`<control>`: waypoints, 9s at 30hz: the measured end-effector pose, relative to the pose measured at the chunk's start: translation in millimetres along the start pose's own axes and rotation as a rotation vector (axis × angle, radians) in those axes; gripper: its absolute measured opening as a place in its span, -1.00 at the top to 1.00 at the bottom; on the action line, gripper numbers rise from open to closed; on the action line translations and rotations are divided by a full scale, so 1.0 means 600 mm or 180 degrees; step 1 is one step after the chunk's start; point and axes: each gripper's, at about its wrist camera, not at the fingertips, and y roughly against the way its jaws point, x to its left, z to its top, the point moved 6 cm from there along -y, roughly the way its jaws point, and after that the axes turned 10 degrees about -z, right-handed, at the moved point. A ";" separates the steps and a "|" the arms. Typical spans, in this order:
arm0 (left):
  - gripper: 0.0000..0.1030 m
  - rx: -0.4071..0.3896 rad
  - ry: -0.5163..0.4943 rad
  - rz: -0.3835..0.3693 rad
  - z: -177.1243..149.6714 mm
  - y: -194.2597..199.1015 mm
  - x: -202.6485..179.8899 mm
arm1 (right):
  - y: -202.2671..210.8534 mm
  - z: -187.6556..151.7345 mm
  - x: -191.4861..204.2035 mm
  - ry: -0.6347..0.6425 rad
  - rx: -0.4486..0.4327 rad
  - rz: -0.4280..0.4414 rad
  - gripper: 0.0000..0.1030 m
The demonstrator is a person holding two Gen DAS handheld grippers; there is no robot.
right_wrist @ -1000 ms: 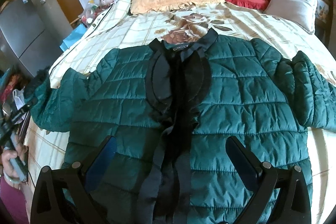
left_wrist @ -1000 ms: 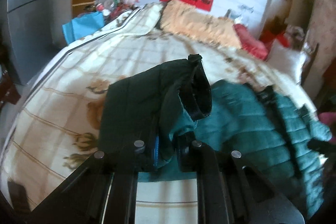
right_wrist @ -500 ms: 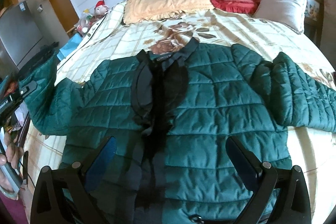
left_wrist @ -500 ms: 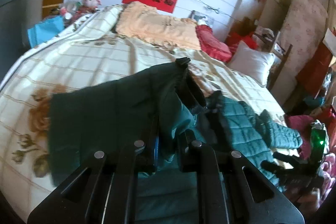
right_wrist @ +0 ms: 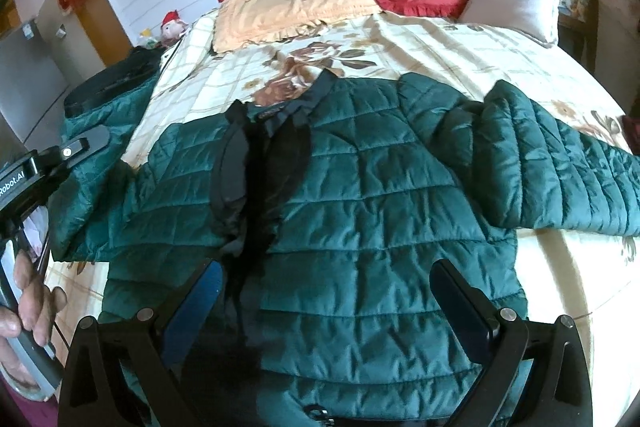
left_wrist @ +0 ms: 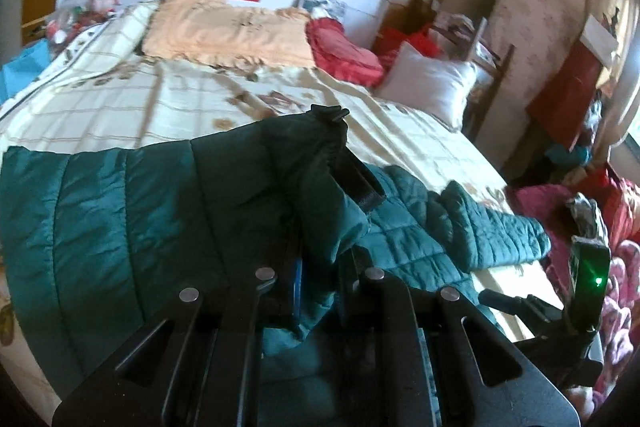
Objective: Fold large clothes
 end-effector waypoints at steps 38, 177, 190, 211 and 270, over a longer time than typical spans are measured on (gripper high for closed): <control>0.11 0.0503 0.0316 -0.0349 -0.060 -0.090 -0.061 | -0.048 0.032 -0.088 -0.0065 0.0024 -0.0565 -1.00; -0.52 0.0217 0.0206 0.1017 -0.125 -0.044 -0.016 | 0.021 -0.033 -0.050 0.0393 -0.0268 -0.0389 -0.46; -0.52 0.0207 0.0116 0.0927 -0.141 -0.058 -0.068 | 0.046 -0.037 -0.115 0.0184 -0.0339 -0.0467 -0.51; -0.52 0.0390 0.0215 0.0757 -0.197 -0.113 -0.070 | 0.042 -0.043 -0.257 -0.0188 -0.0296 -0.0734 -0.51; -0.63 0.0191 0.0576 0.0148 -0.206 -0.105 -0.041 | 0.087 0.050 -0.670 -0.1713 -0.0943 -0.1224 0.76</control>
